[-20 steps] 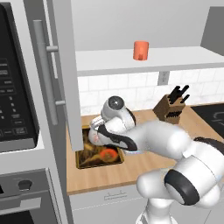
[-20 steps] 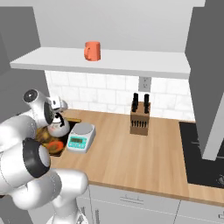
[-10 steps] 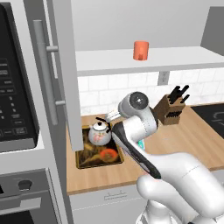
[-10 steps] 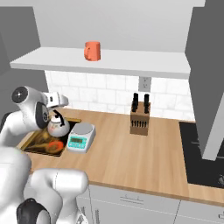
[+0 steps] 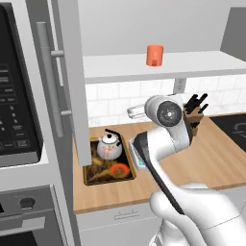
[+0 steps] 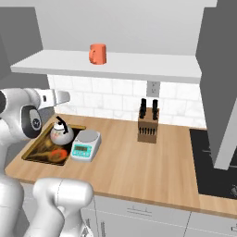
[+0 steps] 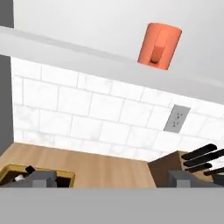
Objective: Pick the kettle from the counter and place it on the tray. Then pick the mug from the cabinet and place it on the tray. Then close the cabinet doors.
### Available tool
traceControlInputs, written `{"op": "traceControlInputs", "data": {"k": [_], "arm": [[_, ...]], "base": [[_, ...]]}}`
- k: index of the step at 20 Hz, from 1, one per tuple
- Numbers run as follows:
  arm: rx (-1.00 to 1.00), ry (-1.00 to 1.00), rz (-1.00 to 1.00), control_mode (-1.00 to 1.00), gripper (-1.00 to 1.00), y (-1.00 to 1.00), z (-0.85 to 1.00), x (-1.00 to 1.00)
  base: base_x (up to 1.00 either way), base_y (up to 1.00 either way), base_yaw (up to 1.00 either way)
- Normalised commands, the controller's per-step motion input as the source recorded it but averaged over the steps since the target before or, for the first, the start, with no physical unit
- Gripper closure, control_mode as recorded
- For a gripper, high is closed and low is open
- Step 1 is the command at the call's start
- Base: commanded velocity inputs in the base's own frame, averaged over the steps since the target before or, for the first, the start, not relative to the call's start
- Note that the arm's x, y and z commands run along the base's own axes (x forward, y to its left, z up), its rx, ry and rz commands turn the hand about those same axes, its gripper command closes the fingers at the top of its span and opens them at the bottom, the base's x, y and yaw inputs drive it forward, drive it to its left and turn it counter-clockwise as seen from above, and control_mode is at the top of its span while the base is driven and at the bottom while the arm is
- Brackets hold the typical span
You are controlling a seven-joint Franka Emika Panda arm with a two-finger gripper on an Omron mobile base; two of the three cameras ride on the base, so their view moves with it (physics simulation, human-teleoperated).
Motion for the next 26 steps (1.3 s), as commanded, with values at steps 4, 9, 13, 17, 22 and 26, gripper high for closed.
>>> {"op": "traceControlInputs", "data": {"k": [4, 9, 13, 17, 22, 26], "arm": [[0.08, -0.2, -0.08, -1.0, -1.0, -0.28, 1.0, -0.33], [0.12, -0.07, -0.01, -1.0, -1.0, -0.37, 0.93, 0.05], [0.05, -0.01, 0.0, -1.0, -1.0, -0.1, 0.36, 0.24], [0.0, 0.0, 0.0, -1.0, -1.0, 0.0, -0.03, 0.0], [0.03, 0.03, -0.01, -1.0, -1.0, -0.07, 0.07, 0.27], [0.01, 0.0, 0.0, -1.0, -1.0, -0.01, 0.21, 0.46]], "base": [[0.0, 0.0, 0.0], [0.0, 0.0, 0.0], [0.0, 0.0, 0.0], [0.0, 0.0, 0.0], [0.0, 0.0, 0.0], [0.0, 0.0, 0.0]]}}
